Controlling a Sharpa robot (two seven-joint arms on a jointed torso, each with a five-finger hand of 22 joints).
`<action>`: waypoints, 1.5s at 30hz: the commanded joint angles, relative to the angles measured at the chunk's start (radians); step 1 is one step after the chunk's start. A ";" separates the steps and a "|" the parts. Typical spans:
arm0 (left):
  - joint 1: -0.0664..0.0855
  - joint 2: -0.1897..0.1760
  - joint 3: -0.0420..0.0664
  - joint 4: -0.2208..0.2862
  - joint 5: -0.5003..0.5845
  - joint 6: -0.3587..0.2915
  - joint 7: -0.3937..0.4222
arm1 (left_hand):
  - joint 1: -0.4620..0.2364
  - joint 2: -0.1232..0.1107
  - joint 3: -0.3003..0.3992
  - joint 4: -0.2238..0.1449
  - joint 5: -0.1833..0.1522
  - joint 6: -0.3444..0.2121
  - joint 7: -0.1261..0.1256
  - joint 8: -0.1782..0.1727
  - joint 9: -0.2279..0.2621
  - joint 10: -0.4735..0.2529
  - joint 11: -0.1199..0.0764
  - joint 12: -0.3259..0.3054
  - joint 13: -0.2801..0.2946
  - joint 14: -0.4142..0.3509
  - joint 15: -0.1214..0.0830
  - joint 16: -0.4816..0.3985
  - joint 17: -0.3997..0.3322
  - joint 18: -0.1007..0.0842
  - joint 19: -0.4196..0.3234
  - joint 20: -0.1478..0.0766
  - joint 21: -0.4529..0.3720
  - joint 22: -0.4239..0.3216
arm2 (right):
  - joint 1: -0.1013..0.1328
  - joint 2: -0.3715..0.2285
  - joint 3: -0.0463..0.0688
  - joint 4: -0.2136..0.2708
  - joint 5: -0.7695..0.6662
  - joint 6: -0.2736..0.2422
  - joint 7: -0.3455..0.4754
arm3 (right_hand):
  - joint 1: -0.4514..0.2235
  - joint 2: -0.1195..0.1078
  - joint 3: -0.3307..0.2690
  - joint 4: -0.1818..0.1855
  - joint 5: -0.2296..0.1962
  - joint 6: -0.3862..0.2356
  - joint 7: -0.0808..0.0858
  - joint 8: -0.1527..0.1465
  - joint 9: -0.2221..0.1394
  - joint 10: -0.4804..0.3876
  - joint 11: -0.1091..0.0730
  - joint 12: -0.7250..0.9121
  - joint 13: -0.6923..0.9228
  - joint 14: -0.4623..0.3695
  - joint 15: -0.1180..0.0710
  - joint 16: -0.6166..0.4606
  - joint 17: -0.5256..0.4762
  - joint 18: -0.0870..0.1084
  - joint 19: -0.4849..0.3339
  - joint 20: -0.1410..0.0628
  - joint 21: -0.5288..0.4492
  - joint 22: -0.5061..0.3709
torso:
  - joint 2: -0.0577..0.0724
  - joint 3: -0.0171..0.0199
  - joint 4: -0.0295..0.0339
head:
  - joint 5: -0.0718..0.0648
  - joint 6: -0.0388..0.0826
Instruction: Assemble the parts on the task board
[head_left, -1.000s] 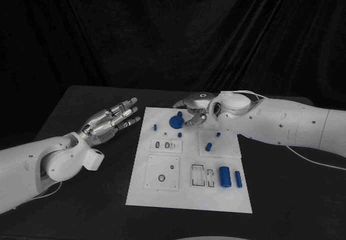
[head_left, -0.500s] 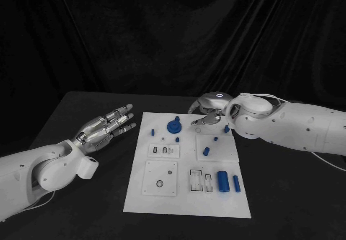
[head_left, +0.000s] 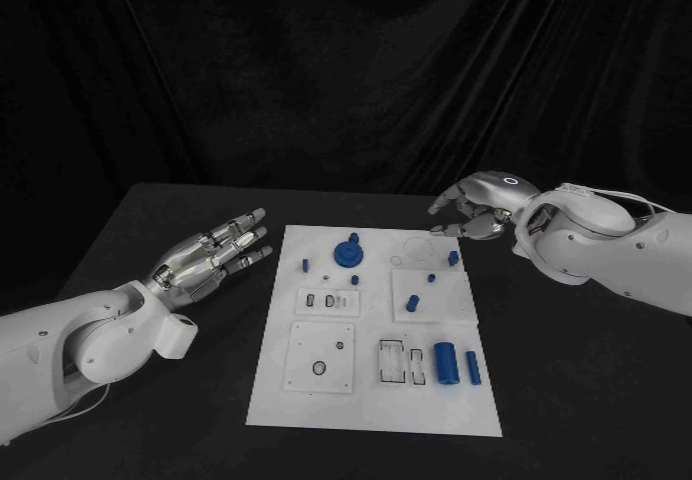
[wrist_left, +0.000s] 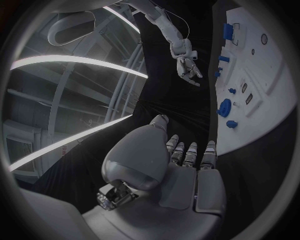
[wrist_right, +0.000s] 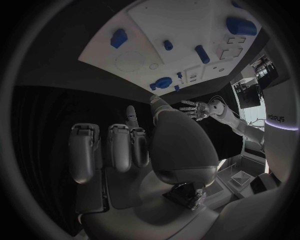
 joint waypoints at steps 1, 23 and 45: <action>-0.001 0.005 0.001 0.000 0.001 -0.004 0.021 | -0.005 0.000 0.006 -0.002 0.004 0.003 0.002 0.007 0.001 0.002 0.005 -0.007 -0.001 0.000 0.009 -0.004 -0.001 0.018 0.000 0.009 0.004 0.001 | -0.008 -0.023 0.000 0.008 0.000 -0.039 -0.028 | -0.007 -0.019 -0.004 0.032 0.020 -0.002 -0.003 -0.008 -0.006 0.104 -0.009 0.004 0.263 0.083 -0.010 -0.010 0.121 -0.018 0.080 -0.009 0.007 0.246 | 0.005 -0.0008 -0.0014 | 0.000 0.007; -0.001 0.017 0.001 -0.007 0.001 0.002 0.025 | -0.005 0.000 0.008 -0.003 0.005 0.001 0.001 0.006 0.000 0.002 0.005 -0.007 -0.001 0.000 0.009 -0.004 -0.001 0.018 0.000 0.009 0.004 0.001 | -0.097 -0.083 0.000 -0.011 -0.015 -0.067 -0.031 | 0.002 -0.061 -0.017 0.037 -0.059 -0.003 -0.004 -0.031 -0.026 0.104 -0.011 0.004 0.263 0.084 -0.012 0.003 0.127 -0.020 0.084 -0.013 0.015 0.248 | 0.005 -0.0010 -0.0004 | -0.015 -0.005; -0.004 0.018 0.001 -0.011 0.000 0.009 0.024 | -0.002 0.002 0.014 -0.008 0.009 -0.001 0.002 0.006 0.000 0.002 0.006 -0.007 -0.001 0.000 0.011 -0.004 -0.001 0.018 0.000 0.010 0.004 0.001 | -0.134 -0.034 0.000 -0.060 -0.020 -0.071 -0.016 | 0.094 -0.033 0.002 0.032 0.046 0.019 0.008 -0.030 -0.029 0.104 -0.001 0.004 0.263 0.084 -0.005 0.011 0.131 -0.020 0.083 -0.006 0.014 0.248 | 0.005 -0.0010 -0.0005 | -0.008 -0.017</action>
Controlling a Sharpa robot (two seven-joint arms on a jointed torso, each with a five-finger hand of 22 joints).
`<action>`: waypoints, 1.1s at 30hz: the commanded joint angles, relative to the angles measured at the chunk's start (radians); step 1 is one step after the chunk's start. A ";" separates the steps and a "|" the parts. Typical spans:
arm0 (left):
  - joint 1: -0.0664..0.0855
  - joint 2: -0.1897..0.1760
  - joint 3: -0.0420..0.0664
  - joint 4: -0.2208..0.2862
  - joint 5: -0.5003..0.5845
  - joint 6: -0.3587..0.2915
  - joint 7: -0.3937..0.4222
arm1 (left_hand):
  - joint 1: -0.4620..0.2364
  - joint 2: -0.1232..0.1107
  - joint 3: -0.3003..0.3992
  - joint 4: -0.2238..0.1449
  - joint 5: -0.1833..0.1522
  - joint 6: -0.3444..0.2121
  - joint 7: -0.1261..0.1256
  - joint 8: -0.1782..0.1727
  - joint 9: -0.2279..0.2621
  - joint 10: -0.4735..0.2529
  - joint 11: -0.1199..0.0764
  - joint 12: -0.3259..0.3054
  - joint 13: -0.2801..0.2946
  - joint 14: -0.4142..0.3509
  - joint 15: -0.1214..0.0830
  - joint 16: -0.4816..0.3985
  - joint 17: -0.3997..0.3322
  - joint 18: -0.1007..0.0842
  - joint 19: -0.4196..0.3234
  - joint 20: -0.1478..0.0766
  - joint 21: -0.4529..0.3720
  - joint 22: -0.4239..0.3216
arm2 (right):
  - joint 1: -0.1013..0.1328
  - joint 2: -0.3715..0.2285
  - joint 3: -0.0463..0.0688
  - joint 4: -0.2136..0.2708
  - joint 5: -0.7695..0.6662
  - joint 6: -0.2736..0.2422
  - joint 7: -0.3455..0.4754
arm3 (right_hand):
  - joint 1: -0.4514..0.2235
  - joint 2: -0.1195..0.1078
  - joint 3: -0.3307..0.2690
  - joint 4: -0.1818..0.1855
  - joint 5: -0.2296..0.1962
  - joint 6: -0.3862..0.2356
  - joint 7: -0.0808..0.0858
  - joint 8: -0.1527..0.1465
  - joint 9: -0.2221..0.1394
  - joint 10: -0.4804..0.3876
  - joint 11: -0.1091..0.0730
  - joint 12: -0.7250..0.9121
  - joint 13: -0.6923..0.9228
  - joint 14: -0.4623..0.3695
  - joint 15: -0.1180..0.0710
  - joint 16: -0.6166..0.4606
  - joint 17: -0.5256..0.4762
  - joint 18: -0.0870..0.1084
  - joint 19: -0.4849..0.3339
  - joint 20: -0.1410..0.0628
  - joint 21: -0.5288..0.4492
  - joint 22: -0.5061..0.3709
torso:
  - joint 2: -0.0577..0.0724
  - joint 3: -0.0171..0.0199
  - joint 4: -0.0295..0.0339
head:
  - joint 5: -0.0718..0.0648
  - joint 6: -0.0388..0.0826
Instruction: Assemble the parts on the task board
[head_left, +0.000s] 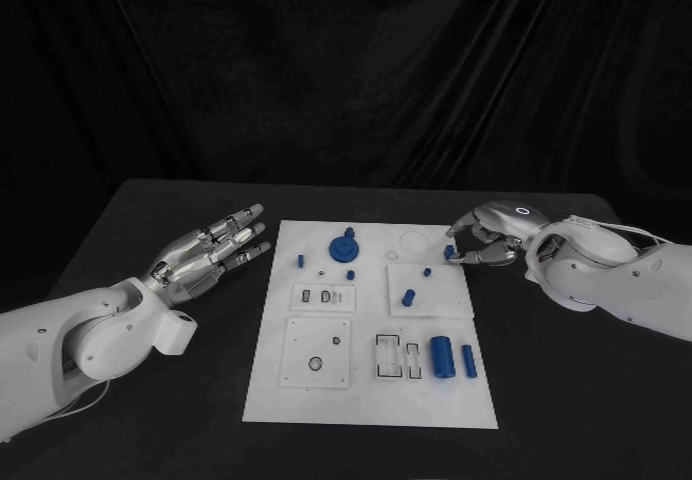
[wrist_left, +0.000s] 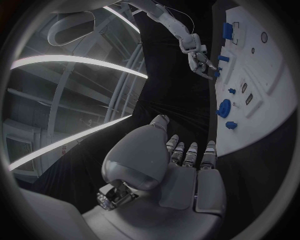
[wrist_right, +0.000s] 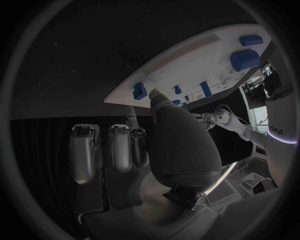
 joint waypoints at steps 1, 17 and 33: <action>-0.002 0.002 0.001 0.002 0.000 0.010 0.019 | -0.001 0.002 0.005 0.001 0.003 -0.001 0.002 0.006 0.000 0.002 0.006 -0.007 -0.002 0.000 0.004 -0.004 -0.001 0.018 0.000 0.010 0.004 0.001 | -0.006 0.006 0.000 -0.006 -0.010 -0.016 -0.003 | 0.015 0.004 0.010 0.000 0.016 0.007 0.002 -0.001 -0.001 0.106 0.005 0.004 0.263 0.083 0.001 0.007 0.131 -0.020 0.082 0.000 0.001 0.248 | 0.001 -0.0001 0.0004 | 0.004 -0.003; -0.004 0.005 0.001 -0.003 0.000 0.015 0.016 | 0.001 0.002 0.010 -0.003 0.005 -0.001 0.003 0.006 0.000 0.002 0.007 -0.007 -0.002 0.000 0.004 -0.004 -0.001 0.018 0.000 0.010 0.004 0.001 | -0.012 0.021 0.000 -0.025 -0.012 -0.032 -0.001 | 0.036 0.009 0.012 -0.002 0.063 0.055 0.013 0.023 0.022 0.106 0.014 0.004 0.263 0.082 0.008 0.009 0.129 -0.020 0.081 0.007 -0.001 0.248 | 0.001 0.0000 0.0000 | 0.001 -0.013; -0.006 0.008 0.001 -0.003 0.000 0.021 0.010 | 0.002 0.003 0.012 -0.005 0.006 -0.002 0.003 0.006 0.000 0.002 0.007 -0.007 -0.002 0.000 0.004 -0.004 -0.001 0.018 0.000 0.011 0.004 0.001 | -0.013 0.036 0.000 -0.040 -0.012 -0.021 -0.007 | 0.048 0.015 0.012 -0.005 0.070 0.101 0.015 0.062 0.058 0.106 0.021 0.004 0.263 0.082 0.013 0.010 0.128 -0.019 0.081 0.011 -0.002 0.247 | 0.000 0.0000 -0.0005 | 0.001 -0.017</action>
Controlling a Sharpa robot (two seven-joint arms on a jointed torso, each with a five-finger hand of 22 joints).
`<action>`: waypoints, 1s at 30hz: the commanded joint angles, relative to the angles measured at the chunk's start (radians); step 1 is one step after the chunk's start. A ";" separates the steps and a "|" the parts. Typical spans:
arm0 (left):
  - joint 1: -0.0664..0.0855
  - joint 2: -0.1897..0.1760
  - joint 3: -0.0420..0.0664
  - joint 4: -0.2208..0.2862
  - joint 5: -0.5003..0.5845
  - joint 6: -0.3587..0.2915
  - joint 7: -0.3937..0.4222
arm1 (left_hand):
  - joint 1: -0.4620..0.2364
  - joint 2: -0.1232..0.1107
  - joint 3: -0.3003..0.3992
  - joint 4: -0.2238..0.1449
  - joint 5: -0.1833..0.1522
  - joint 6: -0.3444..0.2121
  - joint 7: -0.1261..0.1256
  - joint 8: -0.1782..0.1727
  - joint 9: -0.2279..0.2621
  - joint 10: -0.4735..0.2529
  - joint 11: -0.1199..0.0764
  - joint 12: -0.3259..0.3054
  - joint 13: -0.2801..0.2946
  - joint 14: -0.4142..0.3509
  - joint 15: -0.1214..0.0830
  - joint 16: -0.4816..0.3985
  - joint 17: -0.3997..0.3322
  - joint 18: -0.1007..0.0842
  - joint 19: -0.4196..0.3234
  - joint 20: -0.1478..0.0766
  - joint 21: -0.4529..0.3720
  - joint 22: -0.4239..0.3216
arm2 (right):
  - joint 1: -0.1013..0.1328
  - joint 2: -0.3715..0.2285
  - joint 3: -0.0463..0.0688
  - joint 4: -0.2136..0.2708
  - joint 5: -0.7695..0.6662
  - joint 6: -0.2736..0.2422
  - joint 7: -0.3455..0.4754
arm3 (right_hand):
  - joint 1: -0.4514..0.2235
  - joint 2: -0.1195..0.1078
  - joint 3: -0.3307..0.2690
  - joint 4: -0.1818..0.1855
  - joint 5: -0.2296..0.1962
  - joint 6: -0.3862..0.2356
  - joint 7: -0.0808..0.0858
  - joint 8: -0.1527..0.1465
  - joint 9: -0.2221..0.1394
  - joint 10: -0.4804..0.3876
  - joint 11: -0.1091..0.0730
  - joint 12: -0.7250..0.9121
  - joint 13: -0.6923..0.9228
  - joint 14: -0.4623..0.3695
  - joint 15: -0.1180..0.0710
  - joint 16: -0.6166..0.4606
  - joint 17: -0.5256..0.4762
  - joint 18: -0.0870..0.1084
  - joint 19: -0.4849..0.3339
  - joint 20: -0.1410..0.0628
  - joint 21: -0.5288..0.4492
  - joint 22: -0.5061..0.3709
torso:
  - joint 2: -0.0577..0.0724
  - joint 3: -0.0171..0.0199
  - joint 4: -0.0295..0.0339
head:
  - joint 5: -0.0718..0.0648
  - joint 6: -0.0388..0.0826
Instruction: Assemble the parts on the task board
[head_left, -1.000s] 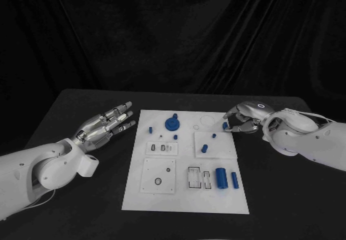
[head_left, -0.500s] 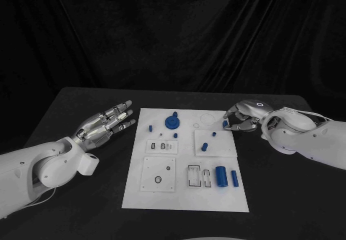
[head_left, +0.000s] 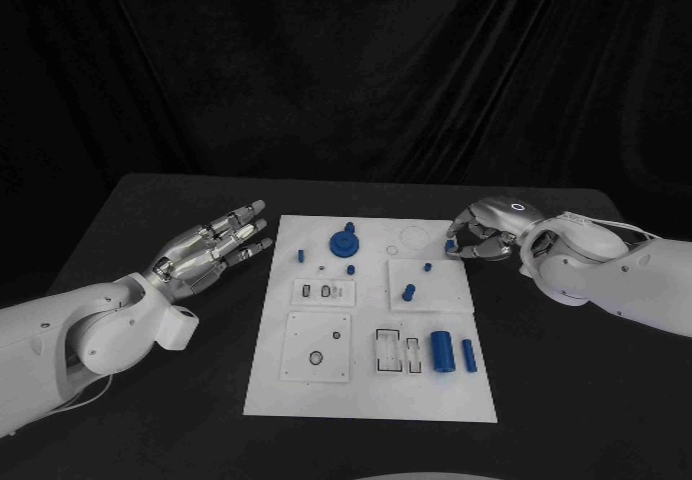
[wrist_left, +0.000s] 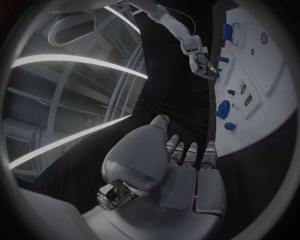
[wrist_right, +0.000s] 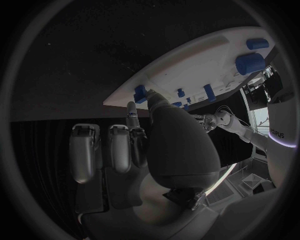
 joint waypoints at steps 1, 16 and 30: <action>-0.002 0.002 0.001 0.001 0.000 0.014 0.012 | 0.002 0.003 0.008 -0.001 0.006 -0.002 0.003 0.006 0.000 0.002 0.007 -0.007 -0.001 0.000 0.005 -0.004 -0.001 0.018 0.003 0.007 0.004 0.001 | -0.003 0.003 0.000 -0.003 -0.007 -0.006 -0.009 | 0.013 -0.001 0.005 -0.003 0.007 0.006 0.000 0.005 0.004 0.107 0.007 0.004 0.264 0.082 0.006 0.007 0.130 -0.019 0.084 0.007 -0.002 0.248 | 0.000 -0.0004 0.0001 | 0.000 -0.002; -0.002 0.004 0.001 0.000 0.000 0.017 0.010 | 0.003 0.003 0.010 -0.003 0.006 -0.002 0.004 0.006 0.000 0.002 0.008 -0.007 -0.001 0.000 0.005 -0.004 -0.001 0.017 0.003 0.007 0.004 0.001 | -0.004 0.012 0.000 -0.009 -0.007 0.005 -0.011 | 0.044 0.015 0.013 -0.024 0.070 0.024 -0.005 0.055 0.050 0.107 0.011 0.004 0.264 0.082 0.010 0.011 0.133 -0.019 0.083 0.012 -0.003 0.247 | 0.000 -0.0007 0.0004 | 0.001 -0.007; -0.003 0.004 0.001 0.000 0.000 0.019 0.008 | 0.003 0.003 0.010 -0.003 0.006 -0.002 0.004 0.006 0.000 0.002 0.008 -0.007 -0.001 0.000 0.005 -0.004 -0.001 0.017 0.003 0.007 0.004 0.001 | -0.006 0.014 0.000 -0.006 -0.007 -0.004 -0.007 | 0.058 0.026 0.015 -0.044 0.064 0.043 -0.001 0.094 0.083 0.107 0.018 0.004 0.264 0.082 0.016 0.013 0.134 -0.018 0.081 0.017 -0.007 0.246 | 0.000 -0.0004 -0.0010 | 0.001 -0.005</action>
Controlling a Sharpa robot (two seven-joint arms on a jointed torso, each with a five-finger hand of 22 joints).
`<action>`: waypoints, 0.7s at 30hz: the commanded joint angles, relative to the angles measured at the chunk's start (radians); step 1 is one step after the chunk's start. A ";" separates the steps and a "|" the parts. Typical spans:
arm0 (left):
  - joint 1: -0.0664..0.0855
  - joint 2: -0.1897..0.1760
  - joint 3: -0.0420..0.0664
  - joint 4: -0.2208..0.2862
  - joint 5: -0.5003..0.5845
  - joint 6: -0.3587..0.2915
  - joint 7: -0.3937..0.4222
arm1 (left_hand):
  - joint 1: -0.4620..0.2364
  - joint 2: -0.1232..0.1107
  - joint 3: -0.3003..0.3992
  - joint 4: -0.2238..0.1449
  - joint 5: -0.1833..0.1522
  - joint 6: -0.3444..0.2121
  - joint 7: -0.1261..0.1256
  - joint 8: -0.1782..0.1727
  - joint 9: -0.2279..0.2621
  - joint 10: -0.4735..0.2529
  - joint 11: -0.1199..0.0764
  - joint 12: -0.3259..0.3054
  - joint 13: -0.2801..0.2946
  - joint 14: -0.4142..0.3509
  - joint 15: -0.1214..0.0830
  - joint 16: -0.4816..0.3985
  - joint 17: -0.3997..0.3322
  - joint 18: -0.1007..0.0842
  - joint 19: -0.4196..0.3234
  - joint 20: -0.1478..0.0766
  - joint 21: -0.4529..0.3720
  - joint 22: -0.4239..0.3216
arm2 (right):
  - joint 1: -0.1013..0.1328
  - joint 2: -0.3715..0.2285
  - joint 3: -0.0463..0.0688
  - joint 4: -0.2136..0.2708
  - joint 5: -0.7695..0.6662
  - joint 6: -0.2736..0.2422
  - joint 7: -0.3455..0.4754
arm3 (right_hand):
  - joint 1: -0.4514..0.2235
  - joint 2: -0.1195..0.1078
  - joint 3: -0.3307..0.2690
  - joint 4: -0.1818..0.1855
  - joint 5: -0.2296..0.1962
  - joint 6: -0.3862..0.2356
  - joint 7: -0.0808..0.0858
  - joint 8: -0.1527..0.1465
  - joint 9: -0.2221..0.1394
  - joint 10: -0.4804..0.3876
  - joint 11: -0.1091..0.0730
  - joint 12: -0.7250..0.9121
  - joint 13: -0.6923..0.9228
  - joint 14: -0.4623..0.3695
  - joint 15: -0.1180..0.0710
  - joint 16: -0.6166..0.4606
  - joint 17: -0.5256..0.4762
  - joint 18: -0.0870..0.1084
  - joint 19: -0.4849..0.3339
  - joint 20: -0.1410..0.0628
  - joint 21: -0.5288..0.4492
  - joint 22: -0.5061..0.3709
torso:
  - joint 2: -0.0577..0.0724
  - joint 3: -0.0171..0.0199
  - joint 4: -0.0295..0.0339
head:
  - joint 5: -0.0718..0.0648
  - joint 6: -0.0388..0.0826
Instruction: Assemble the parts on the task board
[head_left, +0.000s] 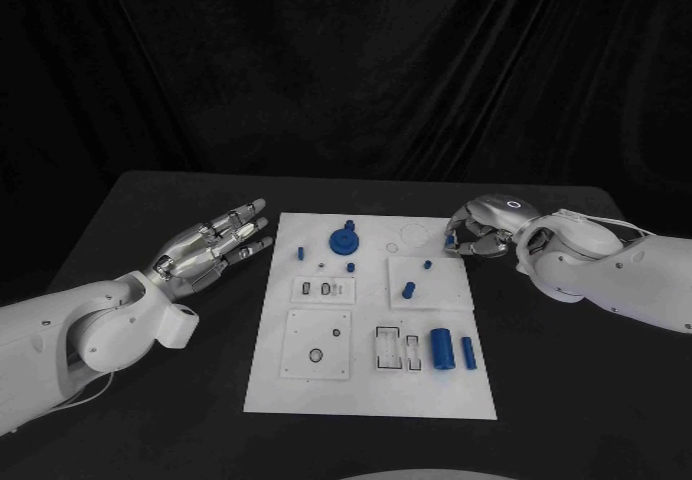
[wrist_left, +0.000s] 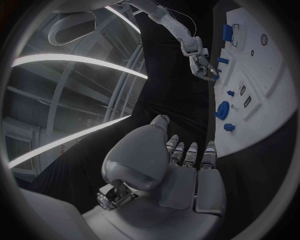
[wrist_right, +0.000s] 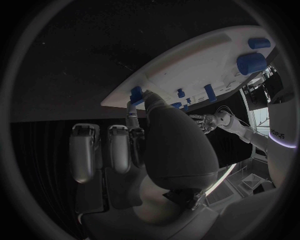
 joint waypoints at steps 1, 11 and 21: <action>-0.001 0.001 0.001 0.002 0.001 0.013 0.011 | 0.003 0.003 0.009 0.000 0.006 -0.002 0.005 0.006 0.000 0.002 0.009 -0.007 -0.001 0.000 0.005 -0.004 -0.002 0.017 0.003 0.008 0.004 0.001 | -0.004 -0.001 0.000 0.006 -0.007 -0.011 -0.005 | 0.013 0.000 0.001 -0.009 -0.007 0.009 0.000 0.010 0.009 0.103 0.008 0.004 0.263 0.081 0.008 0.005 0.133 -0.018 0.077 0.006 -0.007 0.246 | 0.000 -0.0001 -0.0015 | 0.002 0.006; -0.002 -0.002 0.001 0.001 0.001 0.012 0.010 | 0.003 0.003 0.009 0.000 0.006 -0.002 0.005 0.006 0.000 0.002 0.009 -0.007 -0.001 0.000 0.005 -0.004 -0.002 0.017 0.003 0.008 0.004 0.001 | 0.009 -0.016 0.000 0.093 -0.007 -0.088 0.016 | 0.014 -0.001 -0.001 -0.012 -0.022 0.034 0.007 0.037 0.031 0.103 0.014 0.004 0.263 0.080 0.012 0.004 0.128 -0.018 0.078 0.010 -0.007 0.246 | 0.000 -0.0005 -0.0014 | 0.004 0.018; -0.002 0.005 0.001 -0.002 0.001 0.013 0.007 | 0.003 0.003 0.009 0.000 0.006 -0.002 0.005 0.006 0.000 0.002 0.009 -0.007 -0.001 0.000 0.005 -0.004 -0.002 0.017 0.003 0.008 0.004 0.001 | 0.069 0.019 0.001 0.229 -0.042 -0.107 0.009 | 0.018 0.002 0.001 -0.015 -0.027 0.039 0.010 0.042 0.036 0.103 0.017 0.004 0.263 0.080 0.014 0.002 0.125 -0.017 0.076 0.011 -0.010 0.245 | 0.000 -0.0003 -0.0013 | 0.004 0.007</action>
